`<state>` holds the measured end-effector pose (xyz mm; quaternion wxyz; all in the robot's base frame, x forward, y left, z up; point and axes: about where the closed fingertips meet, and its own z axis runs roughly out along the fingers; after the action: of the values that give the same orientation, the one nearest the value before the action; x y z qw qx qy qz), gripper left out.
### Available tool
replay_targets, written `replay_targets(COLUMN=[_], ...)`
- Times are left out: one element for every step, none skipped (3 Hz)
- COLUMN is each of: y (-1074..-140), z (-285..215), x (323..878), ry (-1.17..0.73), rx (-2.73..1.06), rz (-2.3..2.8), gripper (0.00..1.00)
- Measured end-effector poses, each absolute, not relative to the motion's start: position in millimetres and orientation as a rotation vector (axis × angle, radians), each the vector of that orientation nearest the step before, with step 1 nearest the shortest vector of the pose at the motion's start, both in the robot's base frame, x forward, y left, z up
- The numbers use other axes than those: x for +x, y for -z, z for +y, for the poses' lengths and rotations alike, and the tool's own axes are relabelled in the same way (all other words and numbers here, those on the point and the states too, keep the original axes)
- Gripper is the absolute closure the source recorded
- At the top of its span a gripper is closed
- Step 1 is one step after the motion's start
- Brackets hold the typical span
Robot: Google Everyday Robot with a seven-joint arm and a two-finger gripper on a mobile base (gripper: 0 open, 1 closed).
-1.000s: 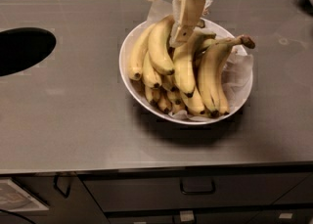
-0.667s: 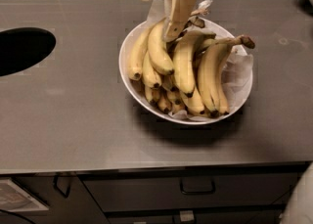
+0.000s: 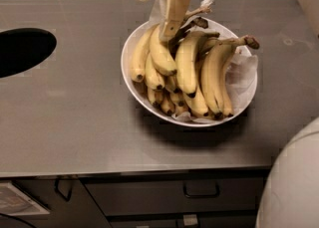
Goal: Pick banana from white bowl
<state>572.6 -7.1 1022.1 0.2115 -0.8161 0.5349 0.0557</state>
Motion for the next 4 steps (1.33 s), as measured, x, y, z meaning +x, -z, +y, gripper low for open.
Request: replay_targets(y=[-1037.1,-1055.0,-1063.5,-1060.2], z=[-12.8,-21.6,-25.6,-27.2], x=[569.7,561.5,556.2,557.2], ry=[-0.105,-0.047,-0.018,-0.023], rx=[-2.257,-2.244,-2.246,-2.26], rz=[1.481,1.479,1.467,1.456], gripper=[0.29,0.29,0.29,0.29])
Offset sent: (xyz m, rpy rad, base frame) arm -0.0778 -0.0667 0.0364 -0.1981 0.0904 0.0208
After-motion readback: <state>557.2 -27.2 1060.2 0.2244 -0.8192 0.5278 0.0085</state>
